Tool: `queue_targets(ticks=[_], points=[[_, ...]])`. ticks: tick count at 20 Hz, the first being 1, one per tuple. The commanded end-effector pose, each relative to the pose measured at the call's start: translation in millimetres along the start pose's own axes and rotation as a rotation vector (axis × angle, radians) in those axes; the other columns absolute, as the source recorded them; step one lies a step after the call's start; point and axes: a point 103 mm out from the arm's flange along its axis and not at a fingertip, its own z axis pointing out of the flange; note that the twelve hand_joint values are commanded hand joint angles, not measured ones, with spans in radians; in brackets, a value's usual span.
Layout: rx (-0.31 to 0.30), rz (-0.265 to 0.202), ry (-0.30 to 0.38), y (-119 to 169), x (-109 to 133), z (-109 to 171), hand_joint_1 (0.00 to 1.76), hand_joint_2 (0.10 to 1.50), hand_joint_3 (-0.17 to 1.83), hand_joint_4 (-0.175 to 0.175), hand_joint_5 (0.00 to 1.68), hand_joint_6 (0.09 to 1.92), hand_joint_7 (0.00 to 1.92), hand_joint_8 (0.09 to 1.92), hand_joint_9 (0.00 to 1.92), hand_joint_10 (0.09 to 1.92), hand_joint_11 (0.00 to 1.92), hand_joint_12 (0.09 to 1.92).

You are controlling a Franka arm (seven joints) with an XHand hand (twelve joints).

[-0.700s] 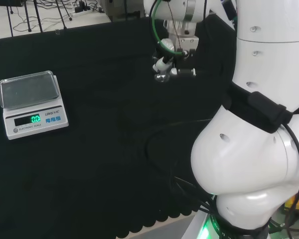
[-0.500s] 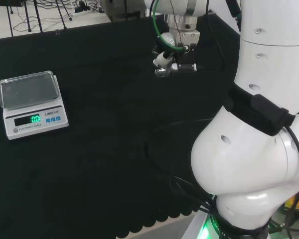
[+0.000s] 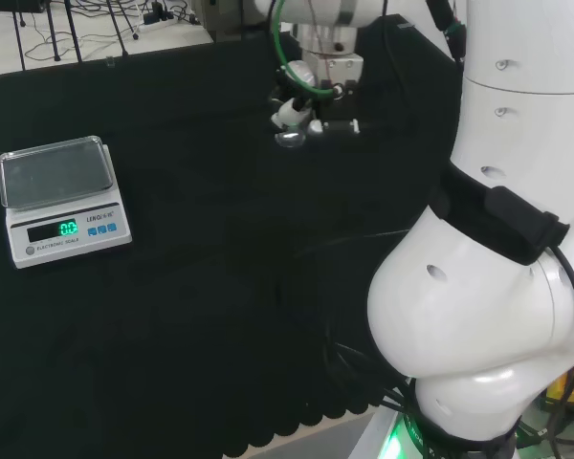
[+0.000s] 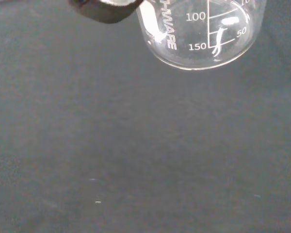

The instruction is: Put the beaker on the electronic balance.

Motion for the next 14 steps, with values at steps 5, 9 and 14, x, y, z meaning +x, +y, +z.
queue_targets(ticks=[5,9,14], points=[[0.012,-0.143,-0.033,13.8,102.9,-1.8,1.13,1.37,-0.17,-0.009,0.65,1.46,0.73,1.57,1.05,1.46,1.19,1.09],[0.018,-0.197,-0.048,18.9,145.8,-1.3,1.13,1.37,-0.17,-0.009,0.66,1.46,0.73,1.57,1.05,1.46,1.19,1.09],[0.027,-0.267,-0.071,22.1,199.3,1.6,1.14,1.36,-0.17,-0.010,0.66,1.44,0.74,1.55,1.05,1.46,1.19,1.09]])
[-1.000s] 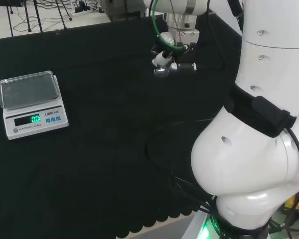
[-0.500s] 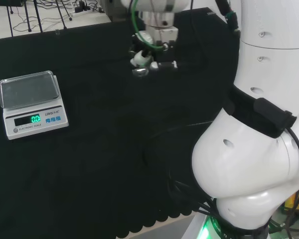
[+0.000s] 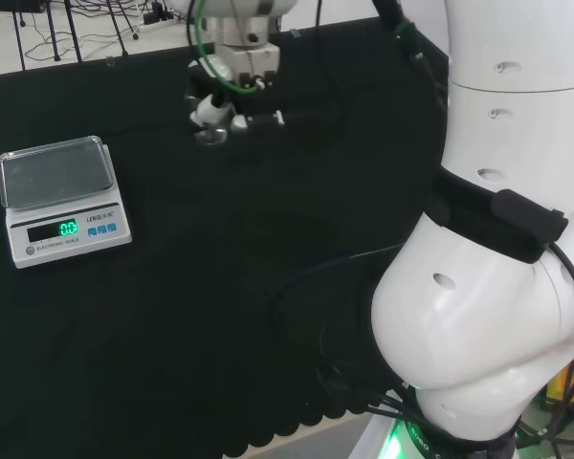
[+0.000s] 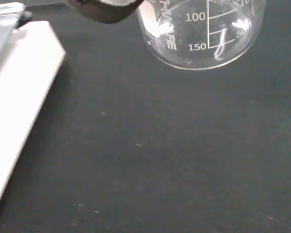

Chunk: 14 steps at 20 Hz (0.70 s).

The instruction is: Put the beaker on the electronic balance.

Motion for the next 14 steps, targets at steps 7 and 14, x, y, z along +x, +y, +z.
queue_targets(ticks=[7,14], points=[[0.044,-0.167,-0.047,26.2,124.6,12.3,1.14,1.36,-0.17,-0.010,0.67,1.44,0.75,1.55,1.05,1.46,1.19,1.09],[0.068,-0.225,-0.070,45.9,166.1,26.2,1.14,1.35,-0.17,-0.010,0.67,1.43,0.75,1.54,1.06,1.46,1.19,1.09]])
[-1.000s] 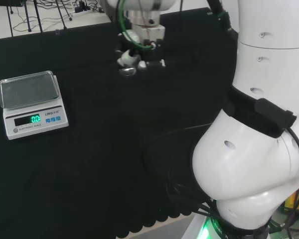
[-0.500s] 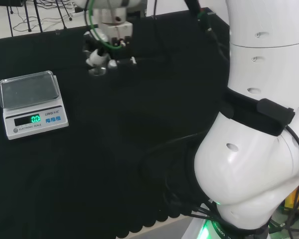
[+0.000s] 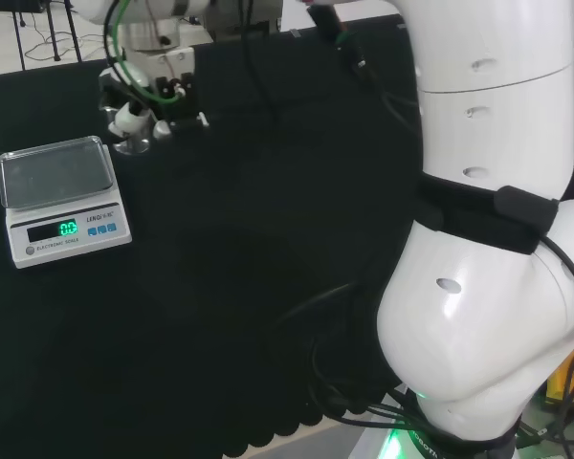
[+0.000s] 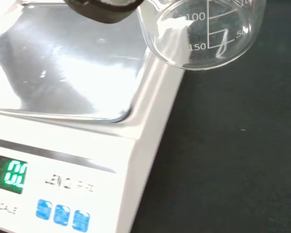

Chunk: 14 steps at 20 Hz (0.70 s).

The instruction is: Put the beaker on the electronic balance.

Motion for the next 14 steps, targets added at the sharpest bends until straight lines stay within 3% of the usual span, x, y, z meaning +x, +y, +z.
queue_targets(ticks=[1,14], points=[[0.045,-0.066,-0.027,23.7,47.1,17.8,1.14,1.35,-0.17,-0.010,0.67,1.43,0.75,1.54,1.06,1.46,1.19,1.09],[0.082,-0.097,-0.035,71.0,55.7,43.2,1.14,1.35,-0.17,-0.007,0.68,1.42,0.75,1.53,1.06,1.46,1.18,1.09]])
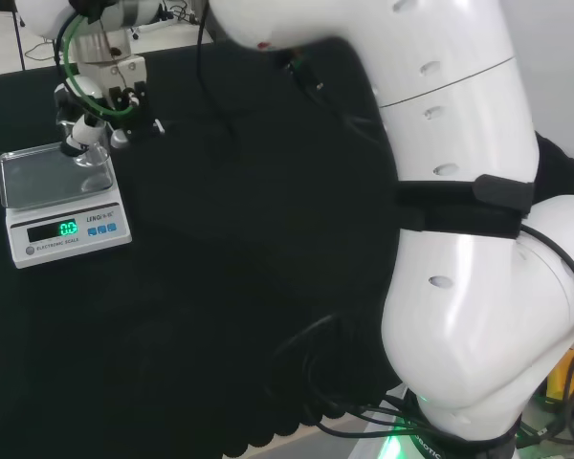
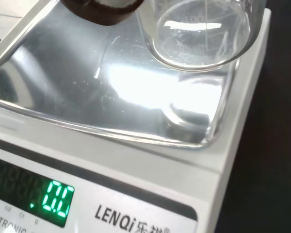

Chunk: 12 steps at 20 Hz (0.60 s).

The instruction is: Put the beaker on the electronic balance.

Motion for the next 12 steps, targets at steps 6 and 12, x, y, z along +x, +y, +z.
queue_targets(ticks=[6,12], points=[[0.063,-0.029,-0.004,23.0,5.0,30.4,1.14,1.35,-0.17,-0.007,0.68,1.42,0.75,1.53,1.06,1.46,1.18,1.10],[0.080,-0.024,-0.006,22.9,6.1,32.4,1.14,1.35,-0.17,-0.013,0.68,1.43,0.76,1.52,1.06,1.45,1.19,1.09]])
